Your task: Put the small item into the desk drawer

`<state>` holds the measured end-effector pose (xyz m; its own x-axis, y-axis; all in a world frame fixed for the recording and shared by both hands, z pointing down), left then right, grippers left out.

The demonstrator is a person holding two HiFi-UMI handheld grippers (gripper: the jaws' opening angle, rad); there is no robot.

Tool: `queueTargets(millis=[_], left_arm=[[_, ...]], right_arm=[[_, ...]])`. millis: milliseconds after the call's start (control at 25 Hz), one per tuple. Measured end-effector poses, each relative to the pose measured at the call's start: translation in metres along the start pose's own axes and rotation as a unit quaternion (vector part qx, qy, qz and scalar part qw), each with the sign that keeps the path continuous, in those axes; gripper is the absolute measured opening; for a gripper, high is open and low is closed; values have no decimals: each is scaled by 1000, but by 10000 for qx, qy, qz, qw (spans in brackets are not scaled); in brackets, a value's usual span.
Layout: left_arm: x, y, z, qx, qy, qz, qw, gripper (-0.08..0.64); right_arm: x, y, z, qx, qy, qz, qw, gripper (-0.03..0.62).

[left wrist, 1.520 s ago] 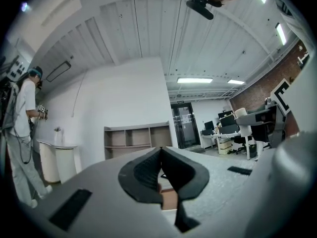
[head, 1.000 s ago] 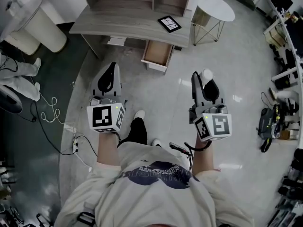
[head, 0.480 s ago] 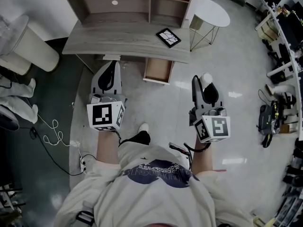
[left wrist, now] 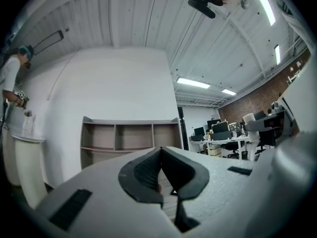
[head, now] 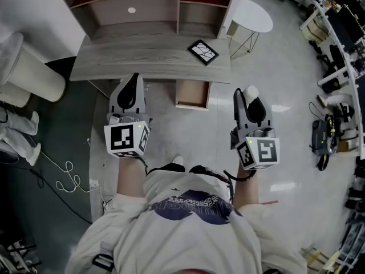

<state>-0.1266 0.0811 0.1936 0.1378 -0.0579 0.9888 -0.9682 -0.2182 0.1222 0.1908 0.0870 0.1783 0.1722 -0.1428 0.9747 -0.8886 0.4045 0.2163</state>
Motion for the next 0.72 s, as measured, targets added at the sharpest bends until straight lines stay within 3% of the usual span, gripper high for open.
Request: queueTargets(millis=[360,720], left_arm=[[14,2,28,108,233,79,9996,9],[32,-4,63,-105,386,131,9991,9]], right_arm=[[14,-13,19,77,162,50,9998,126],[44,-40,53,-369,330,-56,9988,126]])
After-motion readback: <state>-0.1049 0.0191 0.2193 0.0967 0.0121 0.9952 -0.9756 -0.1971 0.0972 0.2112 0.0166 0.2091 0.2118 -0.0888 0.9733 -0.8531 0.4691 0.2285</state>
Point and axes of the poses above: the fingertips, and each gripper's own axes: z forward along the fingers, y to its left, x out of its underside, the point moved 8 cm from there along -z, backward along the fingers, and after that the axes turned 11 degrees about -z, right-handed, at the moved point
